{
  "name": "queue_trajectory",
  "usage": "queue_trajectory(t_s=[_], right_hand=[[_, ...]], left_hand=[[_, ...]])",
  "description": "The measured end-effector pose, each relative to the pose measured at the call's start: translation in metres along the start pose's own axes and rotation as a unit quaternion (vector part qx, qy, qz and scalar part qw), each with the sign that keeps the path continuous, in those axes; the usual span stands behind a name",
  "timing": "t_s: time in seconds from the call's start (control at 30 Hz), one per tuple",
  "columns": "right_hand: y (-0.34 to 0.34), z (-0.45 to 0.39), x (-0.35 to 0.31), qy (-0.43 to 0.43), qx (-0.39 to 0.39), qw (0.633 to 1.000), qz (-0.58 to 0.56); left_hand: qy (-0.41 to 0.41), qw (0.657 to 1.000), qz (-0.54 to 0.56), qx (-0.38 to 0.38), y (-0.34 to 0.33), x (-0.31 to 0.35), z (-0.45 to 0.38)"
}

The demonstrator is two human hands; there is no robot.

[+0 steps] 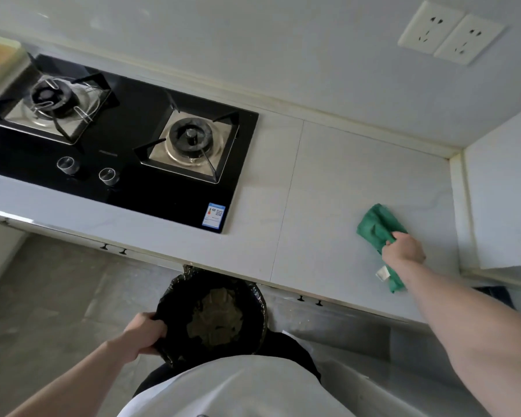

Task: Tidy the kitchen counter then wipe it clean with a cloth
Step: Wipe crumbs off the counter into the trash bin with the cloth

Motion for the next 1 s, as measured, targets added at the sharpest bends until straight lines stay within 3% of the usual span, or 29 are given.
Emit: queue_trajectory(t_s=[0.27, 0.67, 0.9, 1.0], right_hand=[[-0.039, 0.033, -0.015, 0.016, 0.018, 0.999, 0.032], [-0.103, 0.146, -0.101, 0.159, -0.012, 0.987, 0.027], [-0.145, 0.242, -0.164, 0.295, -0.069, 0.952, 0.048], [-0.165, 0.28, -0.191, 0.35, -0.14, 0.926, 0.038]], left_hand=[[0.015, 0.999, 0.045, 0.008, -0.015, -0.013, 0.004], [-0.004, 0.999, 0.019, -0.027, -0.003, -0.009, 0.008], [-0.016, 0.999, -0.014, -0.049, 0.009, -0.001, 0.008], [-0.02, 0.998, -0.029, -0.057, 0.016, 0.001, 0.005]])
Point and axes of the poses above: each hand's wrist, its own z-axis away from the middle knuckle, its own y-axis out of the back of the hand, x = y × z, the point moved 5 cm from there along -z, towards the middle knuckle, and after that the axes turned 7 degrees about -x, right-handed, at the moved point
